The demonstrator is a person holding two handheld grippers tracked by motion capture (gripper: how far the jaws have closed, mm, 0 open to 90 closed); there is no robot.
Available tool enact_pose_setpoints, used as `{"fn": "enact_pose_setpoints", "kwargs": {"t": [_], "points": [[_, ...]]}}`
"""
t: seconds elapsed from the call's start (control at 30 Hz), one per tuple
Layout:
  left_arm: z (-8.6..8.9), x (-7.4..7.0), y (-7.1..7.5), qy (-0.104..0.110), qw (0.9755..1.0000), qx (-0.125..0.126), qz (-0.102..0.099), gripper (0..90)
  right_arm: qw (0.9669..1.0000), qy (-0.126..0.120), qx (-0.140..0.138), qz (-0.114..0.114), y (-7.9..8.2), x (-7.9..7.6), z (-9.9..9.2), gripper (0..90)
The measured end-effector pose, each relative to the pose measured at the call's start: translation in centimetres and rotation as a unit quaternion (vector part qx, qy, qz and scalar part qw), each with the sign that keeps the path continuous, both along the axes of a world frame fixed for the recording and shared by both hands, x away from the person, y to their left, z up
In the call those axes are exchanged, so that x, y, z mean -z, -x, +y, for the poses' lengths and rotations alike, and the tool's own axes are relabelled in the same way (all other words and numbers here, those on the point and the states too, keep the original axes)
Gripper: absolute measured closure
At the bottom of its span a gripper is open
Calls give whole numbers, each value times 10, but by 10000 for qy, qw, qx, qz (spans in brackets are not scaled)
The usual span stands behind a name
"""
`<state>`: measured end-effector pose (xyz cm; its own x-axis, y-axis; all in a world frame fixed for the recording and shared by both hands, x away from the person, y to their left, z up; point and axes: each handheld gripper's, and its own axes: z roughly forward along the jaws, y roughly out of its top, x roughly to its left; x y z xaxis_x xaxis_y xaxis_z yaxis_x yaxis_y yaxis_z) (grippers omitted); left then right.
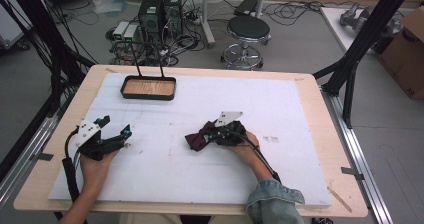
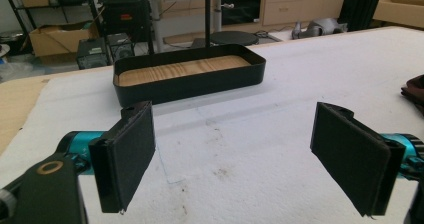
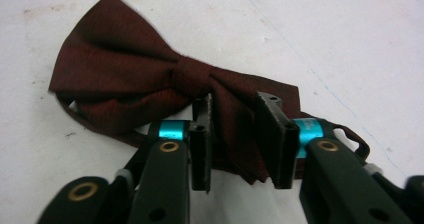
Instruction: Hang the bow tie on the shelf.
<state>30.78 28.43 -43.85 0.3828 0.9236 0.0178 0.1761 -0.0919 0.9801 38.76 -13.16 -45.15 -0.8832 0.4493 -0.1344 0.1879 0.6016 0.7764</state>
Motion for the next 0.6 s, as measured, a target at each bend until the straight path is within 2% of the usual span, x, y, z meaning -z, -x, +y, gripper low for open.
{"fn": "enact_pose_setpoints", "kwargs": {"t": [0.1, 0.23, 0.43, 0.6], "points": [[0, 0, 0, -5, 10000, 1, 2, 183, 10000, -11, 15, -25, 0, 0, 0, 765], [0, 0, 0, -19, 10000, -2, 11, 184, 9999, -48, 38, -109, -1, -1, -1, 809], [0, 0, 0, -9, 10000, -7, 12, 186, 9987, -41, 233, -452, 6, -12, 1, 825], [0, 0, 0, -17, 10000, -3, 10, 186, 9976, -148, 363, -568, 9, -23, 2, 826]]}}
